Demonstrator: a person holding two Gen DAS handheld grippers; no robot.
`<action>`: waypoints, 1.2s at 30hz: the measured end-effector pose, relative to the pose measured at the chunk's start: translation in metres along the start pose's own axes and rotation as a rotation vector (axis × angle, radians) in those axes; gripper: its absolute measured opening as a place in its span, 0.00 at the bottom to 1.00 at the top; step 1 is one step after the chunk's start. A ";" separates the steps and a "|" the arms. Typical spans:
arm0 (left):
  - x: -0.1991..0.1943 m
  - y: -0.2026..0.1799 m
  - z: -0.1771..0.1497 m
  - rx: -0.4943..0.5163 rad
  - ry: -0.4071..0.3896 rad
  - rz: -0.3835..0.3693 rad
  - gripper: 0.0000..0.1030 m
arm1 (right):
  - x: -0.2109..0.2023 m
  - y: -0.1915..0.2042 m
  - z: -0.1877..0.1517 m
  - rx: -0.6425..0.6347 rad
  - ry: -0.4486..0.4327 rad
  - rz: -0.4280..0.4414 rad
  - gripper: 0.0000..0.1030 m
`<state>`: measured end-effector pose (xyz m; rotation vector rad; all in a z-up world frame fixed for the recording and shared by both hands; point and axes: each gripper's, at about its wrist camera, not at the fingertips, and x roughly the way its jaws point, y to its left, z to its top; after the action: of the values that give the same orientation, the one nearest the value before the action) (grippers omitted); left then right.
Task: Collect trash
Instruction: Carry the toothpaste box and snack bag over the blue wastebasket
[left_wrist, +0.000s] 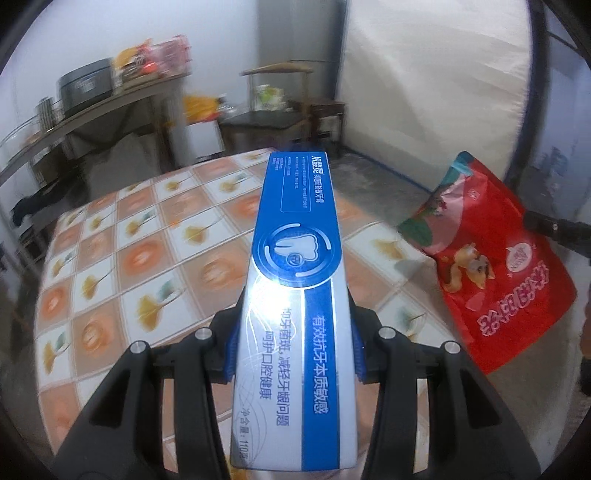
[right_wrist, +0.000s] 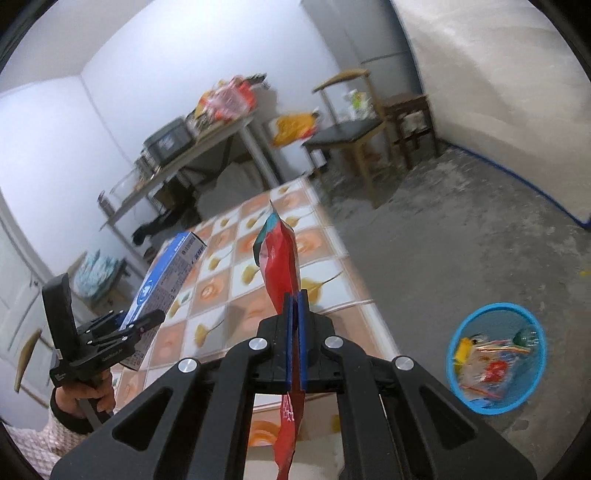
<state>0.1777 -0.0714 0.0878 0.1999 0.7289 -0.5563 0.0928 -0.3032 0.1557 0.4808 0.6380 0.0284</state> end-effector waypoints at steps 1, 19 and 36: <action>0.002 -0.011 0.007 0.017 -0.006 -0.026 0.42 | -0.011 -0.008 0.001 0.012 -0.026 -0.019 0.03; 0.124 -0.275 0.037 0.160 0.172 -0.513 0.42 | -0.130 -0.193 -0.044 0.265 -0.176 -0.443 0.03; 0.287 -0.363 -0.017 0.099 0.341 -0.415 0.62 | -0.022 -0.335 -0.074 0.404 -0.039 -0.415 0.03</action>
<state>0.1442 -0.4871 -0.1133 0.2405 1.0858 -0.9693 -0.0080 -0.5744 -0.0304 0.7268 0.6980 -0.5099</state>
